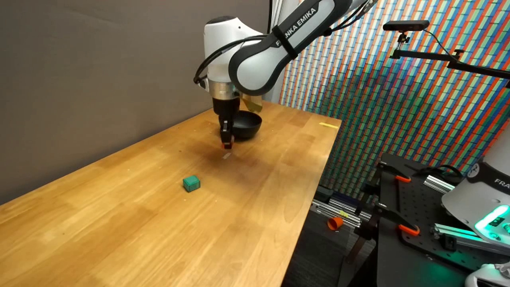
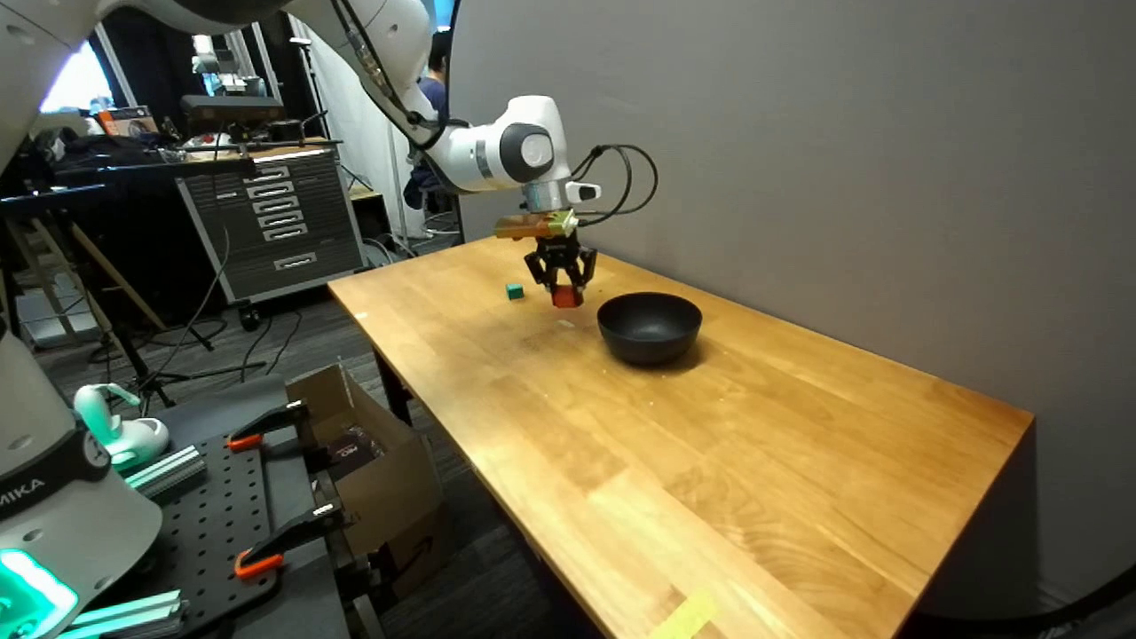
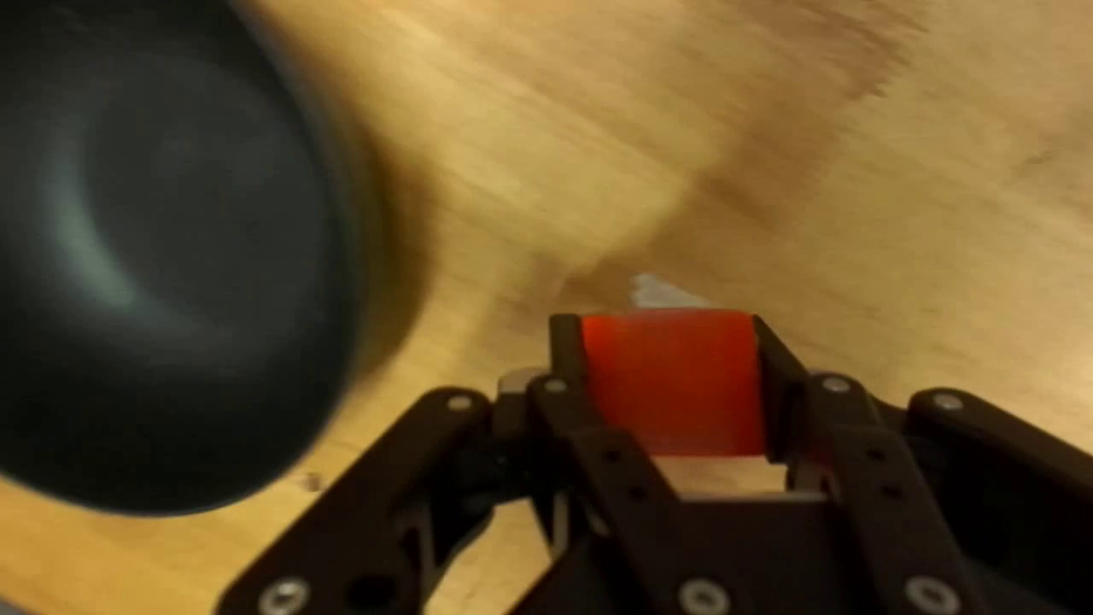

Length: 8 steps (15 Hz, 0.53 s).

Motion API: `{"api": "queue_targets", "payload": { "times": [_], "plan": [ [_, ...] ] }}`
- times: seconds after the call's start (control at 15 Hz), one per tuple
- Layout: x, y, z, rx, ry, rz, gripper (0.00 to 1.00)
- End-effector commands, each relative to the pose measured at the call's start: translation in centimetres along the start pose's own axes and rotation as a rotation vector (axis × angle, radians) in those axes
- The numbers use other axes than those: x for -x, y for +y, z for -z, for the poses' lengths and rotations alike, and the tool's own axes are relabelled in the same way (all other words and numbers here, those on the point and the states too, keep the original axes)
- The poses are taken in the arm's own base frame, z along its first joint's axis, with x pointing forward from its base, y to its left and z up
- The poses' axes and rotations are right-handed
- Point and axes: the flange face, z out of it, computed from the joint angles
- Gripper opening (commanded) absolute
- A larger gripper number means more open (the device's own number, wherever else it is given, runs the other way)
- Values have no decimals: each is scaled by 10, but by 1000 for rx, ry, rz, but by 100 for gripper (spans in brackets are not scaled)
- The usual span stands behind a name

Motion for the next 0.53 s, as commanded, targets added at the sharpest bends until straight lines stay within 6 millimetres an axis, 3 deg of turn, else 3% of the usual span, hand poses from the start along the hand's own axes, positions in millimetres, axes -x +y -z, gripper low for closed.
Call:
{"api": "queue_targets", "payload": {
  "times": [0.0, 0.2, 0.47],
  "plan": [
    [23, 69, 50, 141, 28, -117, 21],
    [43, 119, 66, 196, 35, -224, 21],
    [57, 152, 50, 164, 24, -298, 21]
  ]
}}
